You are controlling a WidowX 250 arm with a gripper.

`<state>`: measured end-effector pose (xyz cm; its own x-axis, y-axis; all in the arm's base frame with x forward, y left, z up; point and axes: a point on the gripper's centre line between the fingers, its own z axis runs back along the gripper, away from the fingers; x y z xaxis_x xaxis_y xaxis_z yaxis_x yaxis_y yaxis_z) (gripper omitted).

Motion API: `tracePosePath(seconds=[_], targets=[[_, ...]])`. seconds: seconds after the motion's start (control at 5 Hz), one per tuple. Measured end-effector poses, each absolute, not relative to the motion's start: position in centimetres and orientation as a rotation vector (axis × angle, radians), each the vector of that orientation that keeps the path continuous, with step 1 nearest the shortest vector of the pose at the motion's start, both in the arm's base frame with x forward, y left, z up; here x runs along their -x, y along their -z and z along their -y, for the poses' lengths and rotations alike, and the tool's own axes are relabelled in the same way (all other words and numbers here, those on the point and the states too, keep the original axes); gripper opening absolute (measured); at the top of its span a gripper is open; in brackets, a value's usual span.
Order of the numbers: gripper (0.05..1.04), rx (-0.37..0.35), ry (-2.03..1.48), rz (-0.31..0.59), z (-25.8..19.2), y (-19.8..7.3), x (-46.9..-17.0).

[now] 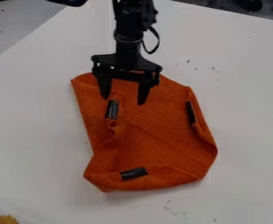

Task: Unfold the cloth from the the bottom to top right

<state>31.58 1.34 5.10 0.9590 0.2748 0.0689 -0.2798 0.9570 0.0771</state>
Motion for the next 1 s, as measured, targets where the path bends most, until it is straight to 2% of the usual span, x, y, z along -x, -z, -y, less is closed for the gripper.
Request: tracePosePath(seconds=[0.2, 0.4, 0.6, 1.0], targets=[[0.999, -0.064, -0.305, 0.036, -2.0, -4.3, -30.7], [0.999, -0.046, -0.316, 0.050, -2.7, -4.3, -31.0], [0.944, -0.033, -0.320, 0.039, -3.2, -3.5, -31.0], [0.343, -0.013, -0.324, 0.010, -3.9, -2.1, -30.9]])
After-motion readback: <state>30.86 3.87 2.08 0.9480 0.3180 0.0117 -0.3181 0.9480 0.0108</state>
